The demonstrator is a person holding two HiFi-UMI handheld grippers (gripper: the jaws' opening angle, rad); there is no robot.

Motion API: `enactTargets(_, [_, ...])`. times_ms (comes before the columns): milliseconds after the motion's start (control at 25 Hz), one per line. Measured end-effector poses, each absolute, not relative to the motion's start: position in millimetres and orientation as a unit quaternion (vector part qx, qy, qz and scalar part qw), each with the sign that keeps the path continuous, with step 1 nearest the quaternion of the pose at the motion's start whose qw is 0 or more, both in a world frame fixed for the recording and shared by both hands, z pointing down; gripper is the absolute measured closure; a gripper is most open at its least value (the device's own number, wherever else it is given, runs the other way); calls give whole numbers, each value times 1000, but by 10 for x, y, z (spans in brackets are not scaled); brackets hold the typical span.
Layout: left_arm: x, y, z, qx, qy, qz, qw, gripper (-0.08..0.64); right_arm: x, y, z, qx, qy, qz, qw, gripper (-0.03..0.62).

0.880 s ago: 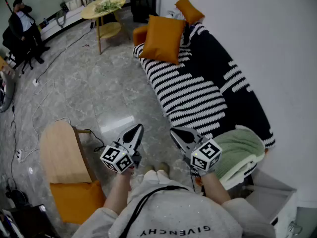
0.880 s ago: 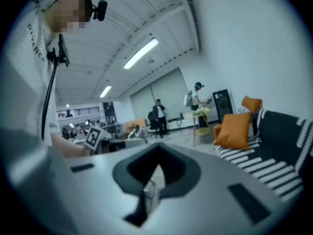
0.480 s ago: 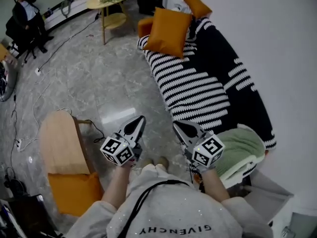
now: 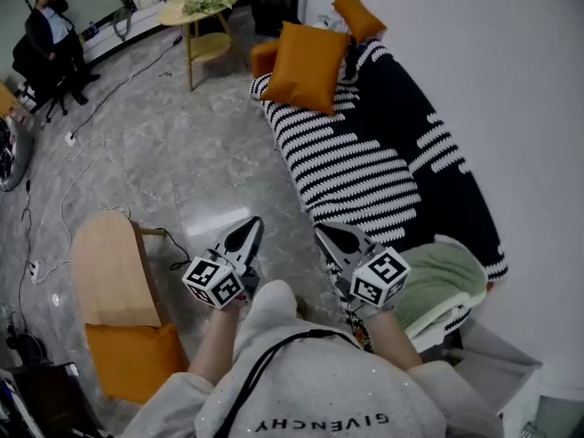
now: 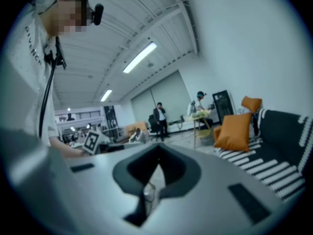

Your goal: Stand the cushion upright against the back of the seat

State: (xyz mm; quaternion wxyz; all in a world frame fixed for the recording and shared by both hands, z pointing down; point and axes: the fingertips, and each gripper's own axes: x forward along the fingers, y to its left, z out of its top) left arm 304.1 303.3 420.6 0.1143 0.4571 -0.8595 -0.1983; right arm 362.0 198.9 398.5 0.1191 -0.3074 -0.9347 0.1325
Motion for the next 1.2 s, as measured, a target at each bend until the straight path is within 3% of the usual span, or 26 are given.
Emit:
enactTargets(440, [2491,2847,4263,459,-858,-198,117,537,3133,1765,4082,-299,-936,136,129,574])
enactTargets(1000, [801,2803,4167,463,-856,-202,114,536,1450,1725,3990,-305,-932,146,133,574])
enactTargets(1200, [289,2897,4200,460,-856,-204,115,536,958,1898,4081,-317,-932,95,149,574])
